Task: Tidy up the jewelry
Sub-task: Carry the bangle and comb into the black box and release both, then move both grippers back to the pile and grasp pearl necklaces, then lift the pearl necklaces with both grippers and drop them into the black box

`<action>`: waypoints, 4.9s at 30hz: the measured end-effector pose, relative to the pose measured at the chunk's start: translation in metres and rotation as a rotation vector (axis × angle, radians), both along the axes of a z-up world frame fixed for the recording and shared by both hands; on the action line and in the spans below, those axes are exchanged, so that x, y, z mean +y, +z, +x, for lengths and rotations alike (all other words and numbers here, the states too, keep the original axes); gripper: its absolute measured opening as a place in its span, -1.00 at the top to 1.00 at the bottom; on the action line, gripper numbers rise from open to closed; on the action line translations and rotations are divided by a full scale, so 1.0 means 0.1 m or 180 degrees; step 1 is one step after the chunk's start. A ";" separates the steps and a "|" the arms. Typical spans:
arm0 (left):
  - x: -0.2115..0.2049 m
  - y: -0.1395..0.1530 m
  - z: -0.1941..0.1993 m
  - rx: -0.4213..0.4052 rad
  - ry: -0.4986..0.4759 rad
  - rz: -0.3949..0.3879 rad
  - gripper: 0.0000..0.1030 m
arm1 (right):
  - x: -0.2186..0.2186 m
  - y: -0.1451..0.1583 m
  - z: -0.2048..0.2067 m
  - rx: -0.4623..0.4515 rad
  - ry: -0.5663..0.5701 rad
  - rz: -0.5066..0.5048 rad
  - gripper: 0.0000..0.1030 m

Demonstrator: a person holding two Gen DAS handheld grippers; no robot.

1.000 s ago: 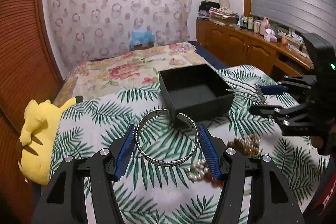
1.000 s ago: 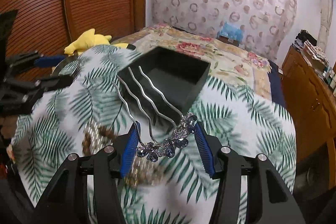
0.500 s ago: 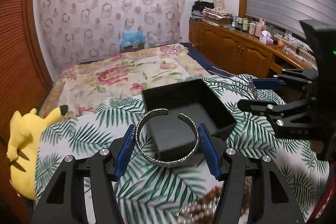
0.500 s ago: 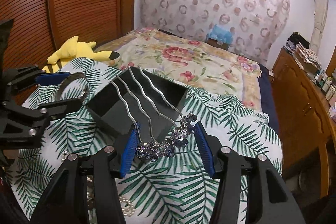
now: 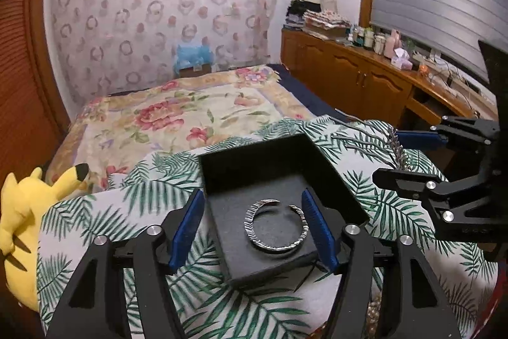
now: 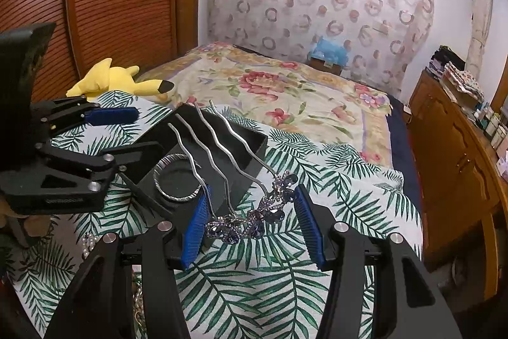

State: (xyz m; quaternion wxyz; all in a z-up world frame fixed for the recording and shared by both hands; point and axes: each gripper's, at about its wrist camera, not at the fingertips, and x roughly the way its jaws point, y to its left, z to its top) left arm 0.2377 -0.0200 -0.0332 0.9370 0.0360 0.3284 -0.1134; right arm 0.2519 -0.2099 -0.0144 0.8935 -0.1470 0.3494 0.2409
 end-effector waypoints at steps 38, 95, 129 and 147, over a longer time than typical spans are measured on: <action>0.62 -0.26 -1.12 0.0127 0.0180 -0.0129 -0.34 | 0.50 -0.15 -0.26 0.0027 0.0316 -0.0033 -0.19; -0.04 -0.61 -1.13 0.0425 -0.0377 -0.0053 0.21 | -0.21 -0.84 -0.71 0.0422 0.0095 0.0030 0.89; 0.20 -0.17 -1.21 0.0112 -0.0289 -0.0244 0.89 | -0.33 -0.04 -1.10 -0.0123 0.0179 0.0245 0.89; 0.01 0.78 -1.31 -0.0491 -0.0385 -0.0257 0.89 | -0.32 0.64 -1.15 -0.0494 0.0227 0.0383 0.89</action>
